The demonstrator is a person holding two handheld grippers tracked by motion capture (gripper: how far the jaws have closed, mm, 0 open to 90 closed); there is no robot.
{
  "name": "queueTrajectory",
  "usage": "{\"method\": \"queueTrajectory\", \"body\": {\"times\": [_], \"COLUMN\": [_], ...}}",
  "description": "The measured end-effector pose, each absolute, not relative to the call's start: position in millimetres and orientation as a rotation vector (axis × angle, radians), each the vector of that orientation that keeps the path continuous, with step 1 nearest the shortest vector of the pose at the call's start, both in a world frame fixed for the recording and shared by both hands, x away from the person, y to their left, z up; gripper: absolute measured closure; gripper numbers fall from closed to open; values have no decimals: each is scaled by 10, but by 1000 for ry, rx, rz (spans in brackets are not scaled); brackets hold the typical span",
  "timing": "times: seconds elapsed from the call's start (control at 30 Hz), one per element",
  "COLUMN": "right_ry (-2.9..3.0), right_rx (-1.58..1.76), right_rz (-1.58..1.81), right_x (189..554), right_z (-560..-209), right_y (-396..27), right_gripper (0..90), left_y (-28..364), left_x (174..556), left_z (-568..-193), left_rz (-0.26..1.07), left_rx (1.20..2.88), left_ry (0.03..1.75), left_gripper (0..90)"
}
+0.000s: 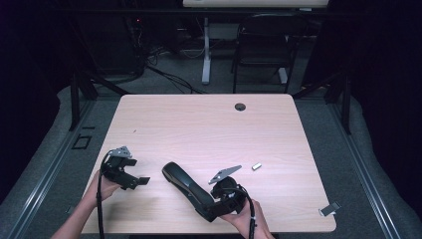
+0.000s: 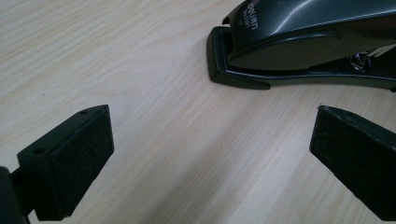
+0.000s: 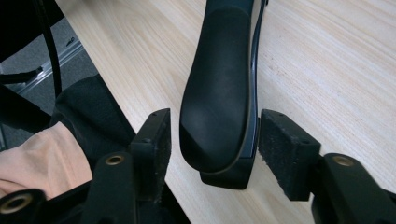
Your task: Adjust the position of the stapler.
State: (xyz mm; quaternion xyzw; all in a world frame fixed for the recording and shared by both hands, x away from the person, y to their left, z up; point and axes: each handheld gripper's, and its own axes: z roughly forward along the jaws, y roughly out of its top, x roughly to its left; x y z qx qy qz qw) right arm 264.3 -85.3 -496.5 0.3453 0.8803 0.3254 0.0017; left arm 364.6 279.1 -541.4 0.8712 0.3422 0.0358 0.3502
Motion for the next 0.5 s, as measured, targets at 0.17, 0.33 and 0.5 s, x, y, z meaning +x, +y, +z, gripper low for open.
{"method": "queueTrajectory", "body": {"times": [0.17, 0.33, 0.5], "right_ry": [2747, 2735, 2726], "right_rx": [1061, 1035, 1017], "right_rz": [996, 945, 918], "right_x": [2637, 2652, 2639], "right_z": [-4945, -4921, -4919], "right_y": [-793, -725, -701], "right_gripper": [512, 537, 544], "left_y": [2773, 2750, 2745], "left_x": [3658, 3665, 3670], "left_z": [-5413, -5413, -5425], "left_rz": [89, 88, 80], "left_rx": [2262, 2265, 2270], "left_ry": [878, 872, 870], "left_gripper": [0, 0, 0]}}
